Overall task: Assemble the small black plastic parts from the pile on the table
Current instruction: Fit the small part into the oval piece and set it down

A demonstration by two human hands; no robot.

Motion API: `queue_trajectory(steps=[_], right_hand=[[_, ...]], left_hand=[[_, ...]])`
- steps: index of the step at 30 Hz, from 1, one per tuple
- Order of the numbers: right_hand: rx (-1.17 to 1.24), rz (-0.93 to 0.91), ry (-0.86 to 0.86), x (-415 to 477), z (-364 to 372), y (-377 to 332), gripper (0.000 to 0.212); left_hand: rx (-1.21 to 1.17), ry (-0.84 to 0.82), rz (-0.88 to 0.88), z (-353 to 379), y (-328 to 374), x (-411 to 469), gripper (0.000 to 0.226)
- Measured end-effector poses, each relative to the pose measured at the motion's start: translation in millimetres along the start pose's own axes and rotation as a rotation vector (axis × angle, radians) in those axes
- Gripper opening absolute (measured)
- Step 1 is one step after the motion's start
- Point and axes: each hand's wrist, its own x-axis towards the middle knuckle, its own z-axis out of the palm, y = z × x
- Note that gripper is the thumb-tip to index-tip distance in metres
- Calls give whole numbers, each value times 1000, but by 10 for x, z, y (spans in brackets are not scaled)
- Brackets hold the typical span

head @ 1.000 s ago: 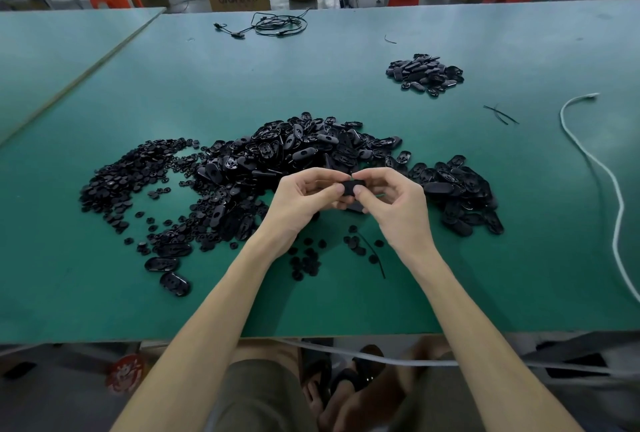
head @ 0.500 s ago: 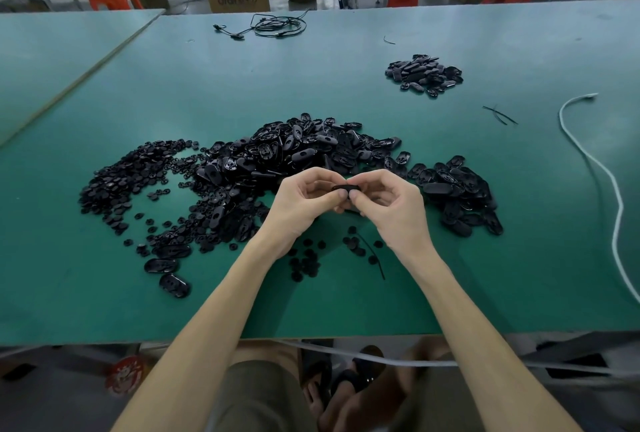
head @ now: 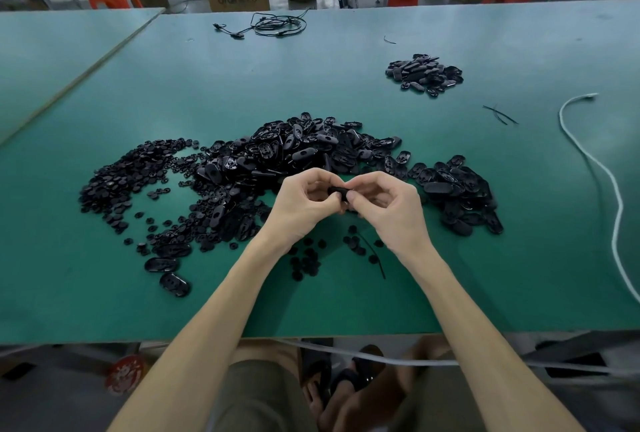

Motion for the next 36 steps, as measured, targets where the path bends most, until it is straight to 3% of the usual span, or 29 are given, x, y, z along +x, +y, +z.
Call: queue_trajectory(steps=[11,22,36], right_hand=[[-35,31,-13,1,10,5,16],[-24,38,48,-1,-24,-3,16],[-78,2,27,-7,-11,-52,28]], left_hand=[[49,18,-10,14,4,1,16],[-92,-12,-8,6,32,-5,16],[-81,3,16,15,39,3,19]])
